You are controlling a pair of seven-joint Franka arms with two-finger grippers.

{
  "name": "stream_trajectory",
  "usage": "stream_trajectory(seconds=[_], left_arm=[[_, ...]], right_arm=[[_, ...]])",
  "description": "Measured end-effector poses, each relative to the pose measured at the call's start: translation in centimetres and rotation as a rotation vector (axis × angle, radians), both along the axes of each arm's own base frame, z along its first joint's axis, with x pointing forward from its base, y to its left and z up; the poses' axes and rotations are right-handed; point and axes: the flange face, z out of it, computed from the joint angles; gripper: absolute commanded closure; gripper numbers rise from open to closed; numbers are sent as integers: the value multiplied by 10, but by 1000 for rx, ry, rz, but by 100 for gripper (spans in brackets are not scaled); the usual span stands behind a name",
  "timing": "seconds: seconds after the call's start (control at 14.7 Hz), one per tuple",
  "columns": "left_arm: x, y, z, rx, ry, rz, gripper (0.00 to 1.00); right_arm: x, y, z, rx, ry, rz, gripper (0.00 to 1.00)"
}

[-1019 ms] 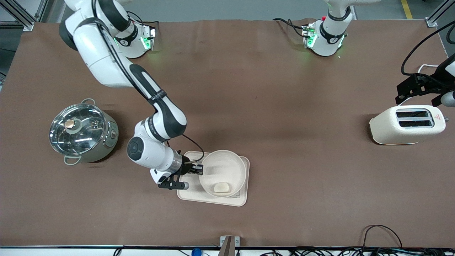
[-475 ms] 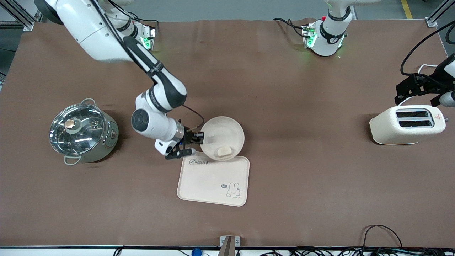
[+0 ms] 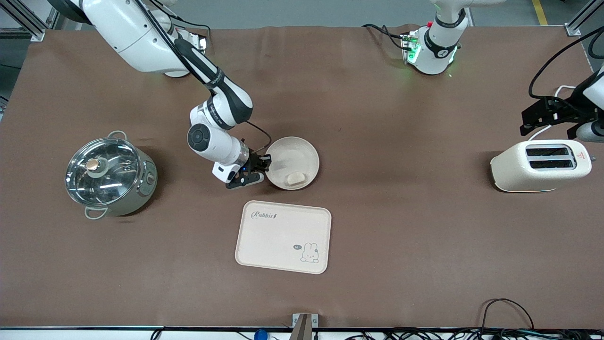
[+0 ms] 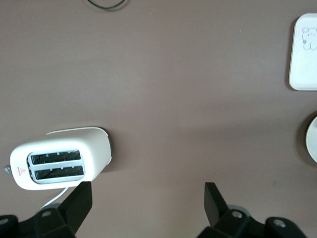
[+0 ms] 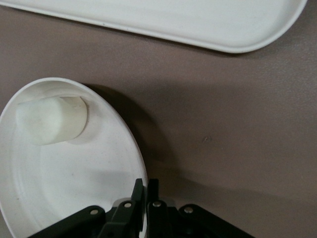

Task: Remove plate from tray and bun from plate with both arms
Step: 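Release the plate with the right gripper while the left gripper reaches over, then lower the left gripper into the plate and grasp the white bun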

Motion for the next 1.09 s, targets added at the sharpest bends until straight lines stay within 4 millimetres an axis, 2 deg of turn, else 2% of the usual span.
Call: stream_trajectory(seconds=[0.14, 0.27, 0.34, 0.48, 0.54, 0.68, 0.81, 0.95, 1.09], left_arm=[[-3, -16, -6, -44, 28, 28, 0], [-3, -53, -20, -92, 47, 68, 0], [-2, -81, -30, -109, 43, 81, 0], [-2, -157, -60, -135, 43, 106, 0], [-4, -201, -82, -152, 43, 130, 0], [-5, -281, -135, -160, 19, 181, 0], [-7, -342, -196, -147, -19, 189, 0], [-19, -394, -254, -143, -50, 200, 1], [-39, -440, -312, -133, -94, 224, 0]], right_arm=[[1, 0, 1, 1, -2, -2, 0], [5, -2, 11, 4, -16, -5, 0], [10, -3, 24, 2, -21, -3, 0], [26, -18, 71, -18, 23, 14, 0], [43, -37, 105, -36, 54, 18, 0], [81, -96, 178, -113, 77, 42, 0], [110, -156, 240, -194, 58, 34, 0], [131, -205, 272, -234, 5, -22, 0], [143, -243, 288, -250, -28, -75, 0]])
